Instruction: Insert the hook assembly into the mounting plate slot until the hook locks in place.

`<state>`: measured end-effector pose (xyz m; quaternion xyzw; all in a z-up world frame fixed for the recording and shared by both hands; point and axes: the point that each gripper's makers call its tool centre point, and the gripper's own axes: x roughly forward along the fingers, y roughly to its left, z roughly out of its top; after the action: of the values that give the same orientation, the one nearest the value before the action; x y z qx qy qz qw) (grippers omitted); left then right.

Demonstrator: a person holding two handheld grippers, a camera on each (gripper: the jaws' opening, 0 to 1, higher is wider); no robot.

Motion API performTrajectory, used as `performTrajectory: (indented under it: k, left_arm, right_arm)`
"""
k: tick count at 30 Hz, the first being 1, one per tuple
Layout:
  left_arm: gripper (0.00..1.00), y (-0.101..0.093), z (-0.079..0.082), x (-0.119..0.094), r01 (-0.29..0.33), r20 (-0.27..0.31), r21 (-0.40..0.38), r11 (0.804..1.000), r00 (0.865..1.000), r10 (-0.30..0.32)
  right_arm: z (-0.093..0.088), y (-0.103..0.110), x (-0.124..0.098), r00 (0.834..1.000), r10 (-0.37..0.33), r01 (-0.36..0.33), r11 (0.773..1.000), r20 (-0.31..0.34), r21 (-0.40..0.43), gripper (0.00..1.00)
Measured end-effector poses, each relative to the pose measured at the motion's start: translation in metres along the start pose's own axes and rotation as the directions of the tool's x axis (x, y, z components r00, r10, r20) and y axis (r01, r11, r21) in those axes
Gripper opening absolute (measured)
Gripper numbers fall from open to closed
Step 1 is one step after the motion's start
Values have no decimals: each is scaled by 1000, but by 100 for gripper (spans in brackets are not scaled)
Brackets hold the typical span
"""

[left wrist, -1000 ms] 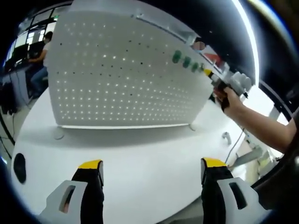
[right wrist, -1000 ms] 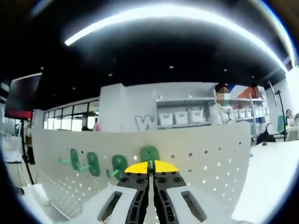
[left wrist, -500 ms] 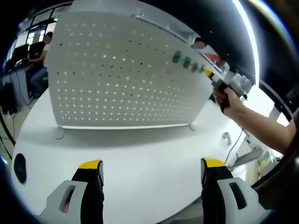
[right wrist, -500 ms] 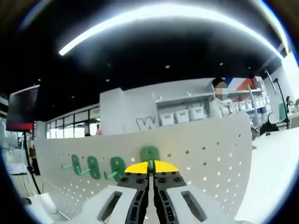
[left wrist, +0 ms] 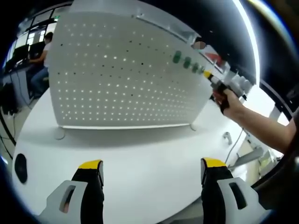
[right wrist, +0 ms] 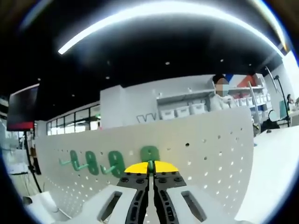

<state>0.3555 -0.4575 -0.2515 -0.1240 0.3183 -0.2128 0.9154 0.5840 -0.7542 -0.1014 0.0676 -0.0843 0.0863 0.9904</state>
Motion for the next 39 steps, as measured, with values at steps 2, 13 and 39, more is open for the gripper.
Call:
performTrajectory:
  k: [2,13,39]
  left_arm:
    - [87,0,0,0,0,-1,1,1000,1000,0]
    - [87,-3,-1,1,9,1,3,1000,1000,-9]
    - [89,0,2,-6,7,30,-2,1000,1000,-7]
  right_arm:
    - [0,0,1,1000,2,-2,1000,-1,0,0]
    - [-2,-1,2,999,-16,13,997,-42,-82,0]
    - [11,-4,-6,997,-50,50,999,-54,1,18]
